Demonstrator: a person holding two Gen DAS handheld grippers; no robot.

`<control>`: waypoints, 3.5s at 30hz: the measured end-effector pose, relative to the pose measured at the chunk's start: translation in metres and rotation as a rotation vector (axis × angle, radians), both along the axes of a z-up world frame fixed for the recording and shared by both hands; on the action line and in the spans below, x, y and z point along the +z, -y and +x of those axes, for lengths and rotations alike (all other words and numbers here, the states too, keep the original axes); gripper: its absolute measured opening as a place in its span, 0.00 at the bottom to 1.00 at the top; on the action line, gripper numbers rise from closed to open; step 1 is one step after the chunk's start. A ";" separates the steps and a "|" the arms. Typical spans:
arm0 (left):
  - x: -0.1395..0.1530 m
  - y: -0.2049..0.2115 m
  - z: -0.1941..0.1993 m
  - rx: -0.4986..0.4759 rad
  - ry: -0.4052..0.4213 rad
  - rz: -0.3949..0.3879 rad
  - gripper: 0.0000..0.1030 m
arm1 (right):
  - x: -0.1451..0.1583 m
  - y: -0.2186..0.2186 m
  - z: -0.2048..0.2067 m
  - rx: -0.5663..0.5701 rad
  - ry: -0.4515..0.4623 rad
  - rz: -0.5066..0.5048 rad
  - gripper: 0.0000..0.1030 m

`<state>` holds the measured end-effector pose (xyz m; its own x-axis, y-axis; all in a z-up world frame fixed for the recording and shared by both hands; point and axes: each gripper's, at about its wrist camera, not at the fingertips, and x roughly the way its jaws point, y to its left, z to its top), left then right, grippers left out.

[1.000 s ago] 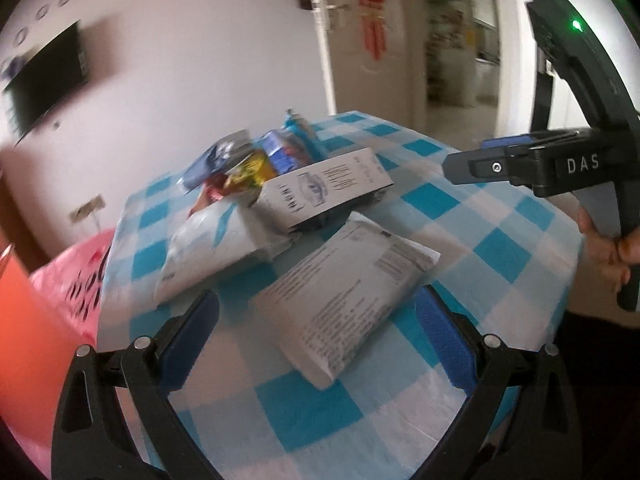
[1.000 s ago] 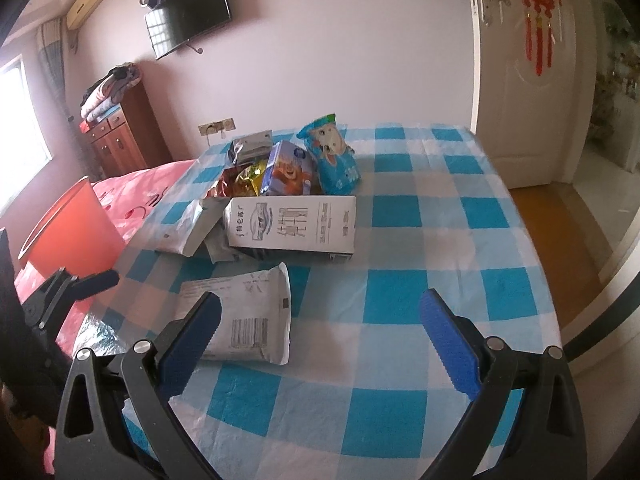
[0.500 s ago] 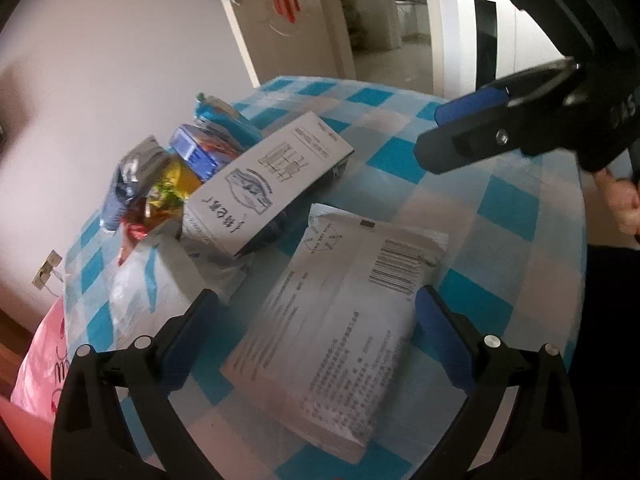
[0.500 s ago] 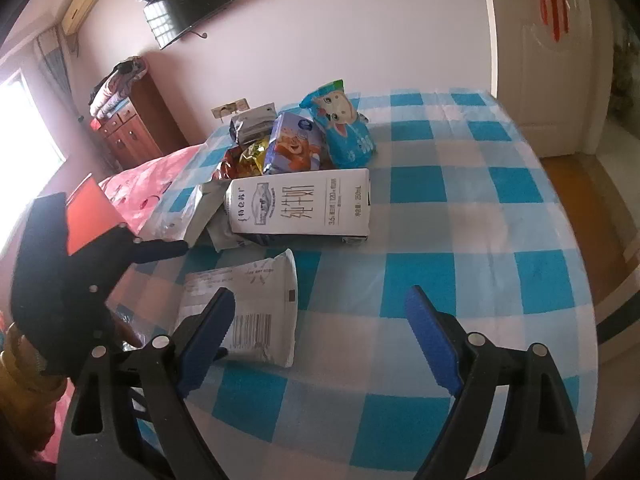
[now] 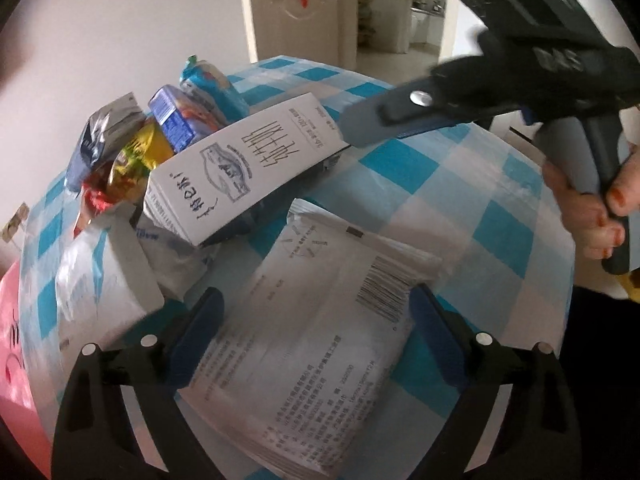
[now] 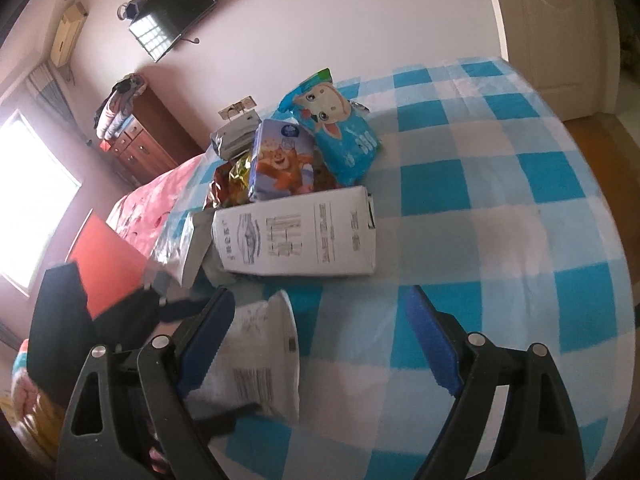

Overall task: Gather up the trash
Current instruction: 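Grasp the white wet-wipe packet with the left tool while the right tool grasps the white milk carton, then carry both items over the orange bucket and open both tools to drop them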

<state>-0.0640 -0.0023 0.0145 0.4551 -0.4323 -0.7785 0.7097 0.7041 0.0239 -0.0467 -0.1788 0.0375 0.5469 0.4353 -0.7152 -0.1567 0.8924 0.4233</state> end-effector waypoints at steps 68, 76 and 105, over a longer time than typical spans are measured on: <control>0.031 -0.116 -0.086 0.456 -0.051 -0.228 0.75 | -0.010 -0.100 -0.024 0.354 0.117 -0.550 0.61; 0.043 -0.119 -0.093 0.458 -0.012 -0.274 0.75 | -0.011 -0.086 -0.048 0.252 0.103 -0.443 0.55; 0.144 -0.295 -0.089 1.013 0.328 -0.393 0.75 | 0.155 -0.281 0.008 0.522 0.234 0.088 0.55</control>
<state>-0.1528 0.2927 0.1587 0.8912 0.0628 -0.4493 -0.1909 0.9503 -0.2458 -0.0383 0.1022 0.1921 0.3833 0.7422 -0.5498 -0.6652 0.6348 0.3931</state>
